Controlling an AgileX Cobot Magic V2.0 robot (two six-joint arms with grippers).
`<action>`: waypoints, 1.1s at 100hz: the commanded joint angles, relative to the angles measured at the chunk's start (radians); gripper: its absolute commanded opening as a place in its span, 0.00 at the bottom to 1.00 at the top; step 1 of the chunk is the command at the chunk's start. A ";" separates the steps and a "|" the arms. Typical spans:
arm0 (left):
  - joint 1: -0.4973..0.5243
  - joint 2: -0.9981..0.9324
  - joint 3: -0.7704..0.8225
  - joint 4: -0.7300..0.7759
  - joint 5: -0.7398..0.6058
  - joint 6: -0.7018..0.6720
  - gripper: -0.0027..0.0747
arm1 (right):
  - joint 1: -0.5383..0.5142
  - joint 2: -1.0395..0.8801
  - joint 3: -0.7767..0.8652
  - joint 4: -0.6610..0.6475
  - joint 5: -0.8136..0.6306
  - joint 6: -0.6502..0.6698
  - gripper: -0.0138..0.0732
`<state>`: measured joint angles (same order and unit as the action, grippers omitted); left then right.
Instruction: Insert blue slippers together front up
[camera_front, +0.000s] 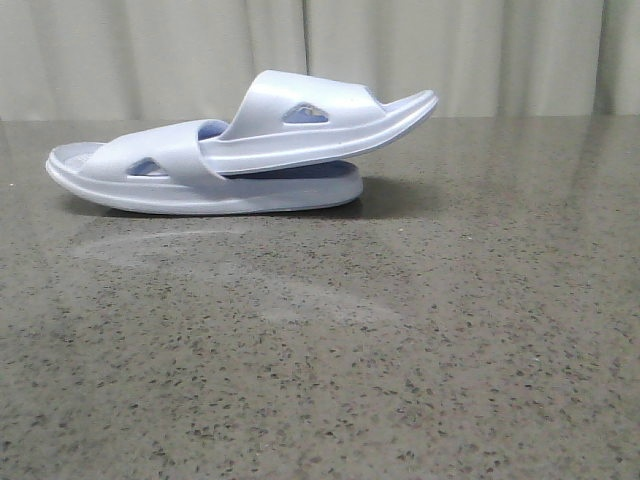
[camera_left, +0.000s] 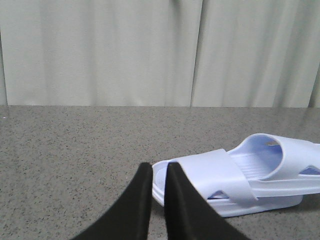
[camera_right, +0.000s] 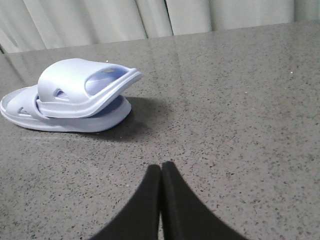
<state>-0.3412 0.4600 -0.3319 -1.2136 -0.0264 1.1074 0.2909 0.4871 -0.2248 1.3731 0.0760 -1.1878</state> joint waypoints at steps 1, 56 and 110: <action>-0.009 -0.002 -0.009 0.116 -0.017 -0.082 0.05 | 0.002 -0.004 -0.028 0.006 -0.021 -0.004 0.07; 0.262 -0.338 0.335 1.172 -0.048 -1.138 0.05 | 0.002 -0.004 -0.028 0.006 -0.021 -0.004 0.07; 0.398 -0.492 0.345 1.175 0.169 -1.136 0.05 | 0.002 -0.002 -0.028 0.006 -0.015 -0.004 0.07</action>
<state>0.0531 -0.0043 0.0026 -0.0401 0.2403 -0.0204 0.2909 0.4871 -0.2248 1.3738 0.0746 -1.1878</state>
